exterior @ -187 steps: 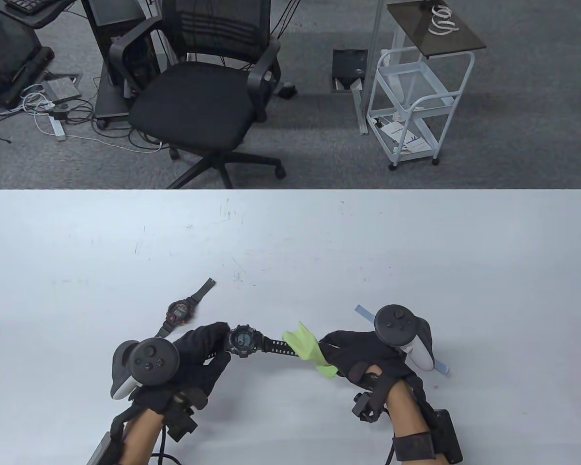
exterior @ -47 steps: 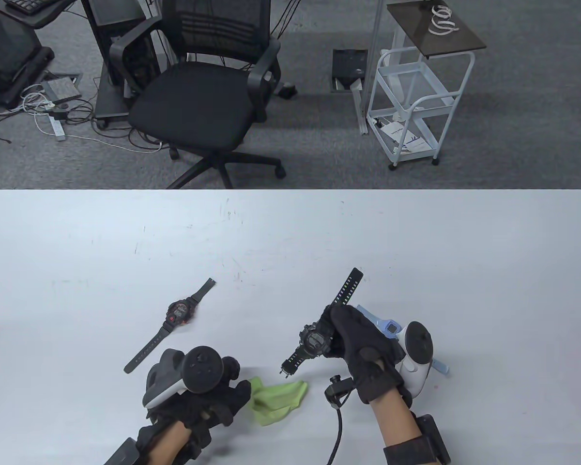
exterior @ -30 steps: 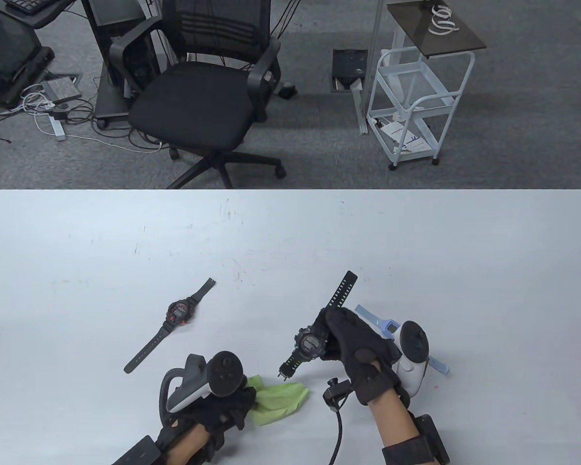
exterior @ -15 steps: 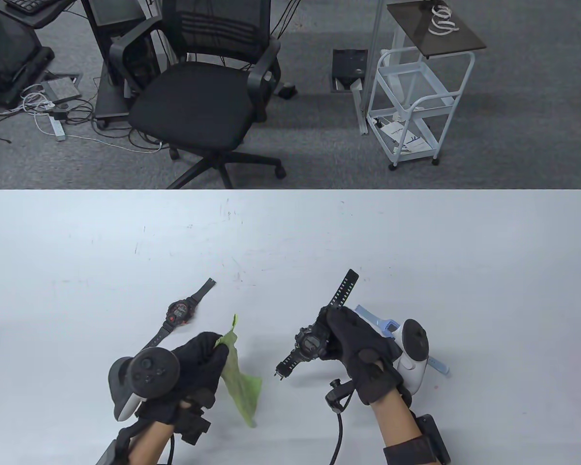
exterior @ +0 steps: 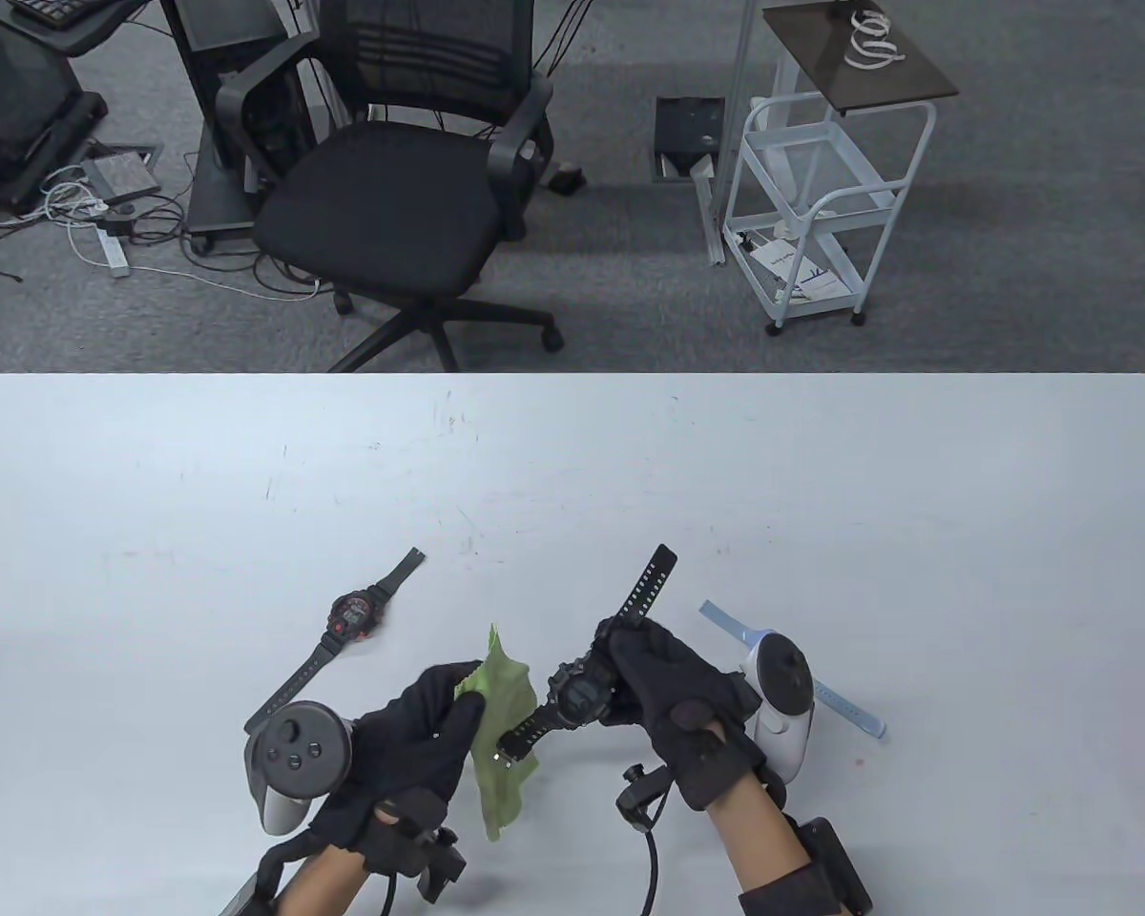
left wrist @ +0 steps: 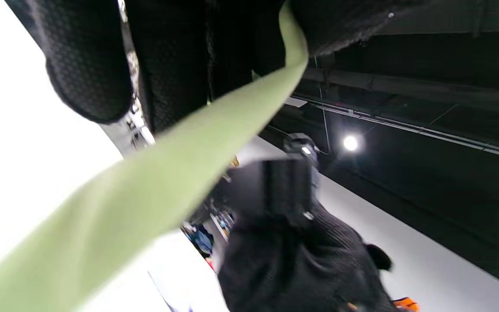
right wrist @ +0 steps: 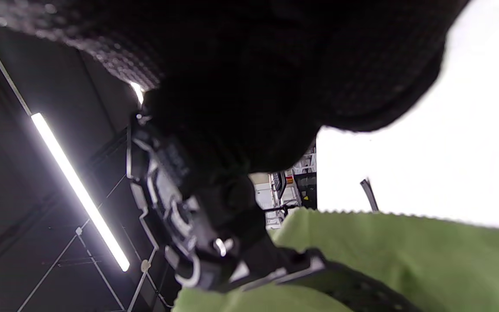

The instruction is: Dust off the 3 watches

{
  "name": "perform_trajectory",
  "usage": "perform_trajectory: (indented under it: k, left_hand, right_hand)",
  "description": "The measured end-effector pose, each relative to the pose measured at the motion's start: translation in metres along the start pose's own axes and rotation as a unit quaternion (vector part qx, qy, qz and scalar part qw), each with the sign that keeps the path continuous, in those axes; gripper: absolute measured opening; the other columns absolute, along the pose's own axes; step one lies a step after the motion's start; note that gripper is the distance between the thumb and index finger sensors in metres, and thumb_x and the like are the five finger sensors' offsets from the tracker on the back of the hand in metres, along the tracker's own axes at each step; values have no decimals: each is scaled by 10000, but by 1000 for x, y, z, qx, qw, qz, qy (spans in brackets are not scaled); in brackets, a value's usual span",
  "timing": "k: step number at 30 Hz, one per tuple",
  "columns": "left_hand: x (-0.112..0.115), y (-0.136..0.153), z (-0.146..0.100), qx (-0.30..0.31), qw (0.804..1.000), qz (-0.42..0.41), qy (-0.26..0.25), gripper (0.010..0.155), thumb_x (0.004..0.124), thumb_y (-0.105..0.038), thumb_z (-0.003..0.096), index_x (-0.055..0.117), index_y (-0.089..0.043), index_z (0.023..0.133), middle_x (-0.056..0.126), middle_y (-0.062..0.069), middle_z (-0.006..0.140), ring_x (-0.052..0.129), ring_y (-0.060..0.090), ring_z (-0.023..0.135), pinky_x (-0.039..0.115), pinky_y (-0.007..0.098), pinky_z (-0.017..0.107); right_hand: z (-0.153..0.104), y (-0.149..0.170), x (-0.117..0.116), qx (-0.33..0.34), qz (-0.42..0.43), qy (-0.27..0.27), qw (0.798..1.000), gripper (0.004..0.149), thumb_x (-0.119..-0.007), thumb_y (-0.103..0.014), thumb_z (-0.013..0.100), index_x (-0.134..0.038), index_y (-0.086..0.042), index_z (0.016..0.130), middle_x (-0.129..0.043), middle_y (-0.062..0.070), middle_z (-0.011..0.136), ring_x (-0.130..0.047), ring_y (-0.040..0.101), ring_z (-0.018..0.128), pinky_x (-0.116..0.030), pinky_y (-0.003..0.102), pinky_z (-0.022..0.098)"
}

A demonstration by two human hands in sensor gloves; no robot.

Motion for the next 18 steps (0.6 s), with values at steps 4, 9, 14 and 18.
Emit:
perform_trajectory:
  k: [4,9,14,18]
  left_hand:
    - [12,3,-1,-11,1000,-22,12,417,756,-408,530,823,-150,851,842,137,988,986,445,794,830,693,554]
    - [21,15,0,-10,991,-123,53,539,713,-461,547,850,-106,929,740,172,1090,871,517,892,734,767,575]
    - [20,13,1,-9,996,-86,39,417,822,-232,509,835,-183,924,756,124,1063,986,418,773,840,647,560]
    - [21,10,-1,-18,999,-47,14,489,940,-212,469,761,-189,924,760,113,1022,1043,353,676,897,585,531]
  right_hand:
    - [-1,5,-3,-10,-9,14,1000,461,-767,-435,505,-836,-162,870,-999,8,685,-1083,123,468,-937,371,318]
    - [1,11,-4,-23,0,22,999,459,-752,-417,491,-831,-170,870,-994,8,688,-1080,118,467,-937,369,318]
    - [1,16,-7,-32,37,12,999,459,-740,-406,487,-824,-175,874,-990,7,693,-1079,113,470,-938,365,320]
    - [0,16,-13,-32,39,4,999,459,-739,-409,487,-823,-178,875,-990,3,694,-1079,109,472,-939,361,322]
Point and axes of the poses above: the tracker on the back of each hand, its own y axis roughly to the little-finger side, its own z axis roughly from the wrist to the fingertips, x = y × z, the point moved 2 cm from there along z, roughly from the wrist to the fingertips
